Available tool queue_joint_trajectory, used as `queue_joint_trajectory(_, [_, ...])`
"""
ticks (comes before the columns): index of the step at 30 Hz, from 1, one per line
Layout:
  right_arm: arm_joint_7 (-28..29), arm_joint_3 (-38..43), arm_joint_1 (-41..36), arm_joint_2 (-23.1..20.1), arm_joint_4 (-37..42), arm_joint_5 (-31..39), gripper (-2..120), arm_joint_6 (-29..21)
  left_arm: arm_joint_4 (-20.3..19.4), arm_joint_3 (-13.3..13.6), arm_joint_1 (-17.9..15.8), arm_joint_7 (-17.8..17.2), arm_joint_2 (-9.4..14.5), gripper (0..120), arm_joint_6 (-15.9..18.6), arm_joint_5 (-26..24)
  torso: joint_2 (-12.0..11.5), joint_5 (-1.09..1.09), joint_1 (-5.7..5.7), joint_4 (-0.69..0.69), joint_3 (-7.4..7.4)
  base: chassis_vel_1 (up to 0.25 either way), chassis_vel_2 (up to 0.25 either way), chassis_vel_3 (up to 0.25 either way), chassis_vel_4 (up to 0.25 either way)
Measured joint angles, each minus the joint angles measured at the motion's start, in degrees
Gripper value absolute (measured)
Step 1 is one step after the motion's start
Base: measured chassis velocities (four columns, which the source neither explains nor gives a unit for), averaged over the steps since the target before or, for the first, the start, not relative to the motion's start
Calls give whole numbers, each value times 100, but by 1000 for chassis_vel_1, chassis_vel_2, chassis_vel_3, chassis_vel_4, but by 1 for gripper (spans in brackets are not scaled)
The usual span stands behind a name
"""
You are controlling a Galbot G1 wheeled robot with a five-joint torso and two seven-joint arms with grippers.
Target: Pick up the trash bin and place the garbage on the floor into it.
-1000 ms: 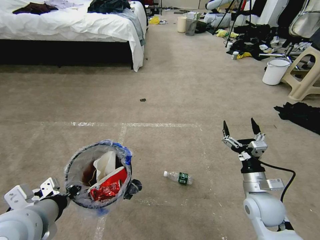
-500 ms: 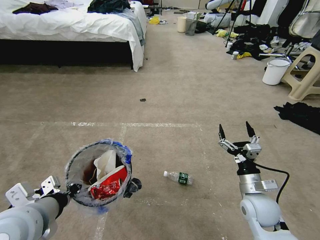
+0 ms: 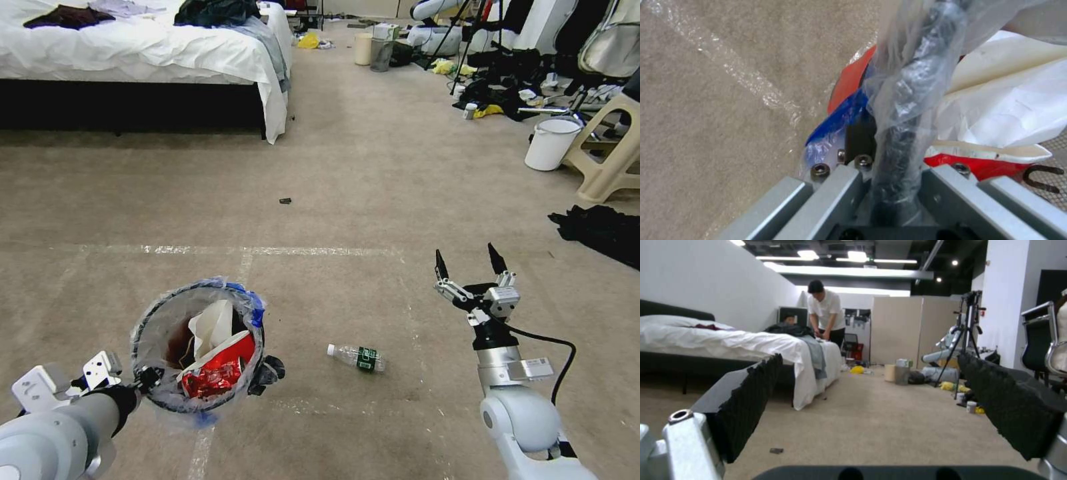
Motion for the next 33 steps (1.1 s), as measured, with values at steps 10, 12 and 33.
queue_joint_trajectory(10, [-17,-84,45,-34,-87,-53,100,30,-15,-15,11,-4,-6,0,-1,4,0,0,0,0,0,-46,58,50,-52])
queue_joint_trajectory(12, [-17,-99,58,-38,-95,-58,100,30,-17,-18,13,-4,-8,0,-1,4,0,0,0,0,0,-13,72,42,-36])
queue_joint_trajectory(33, [-23,-133,248,-172,-229,-105,100,24,-15,-46,3,-4,-48,0,-4,24,0,0,0,0,0,-8,4,6,-5])
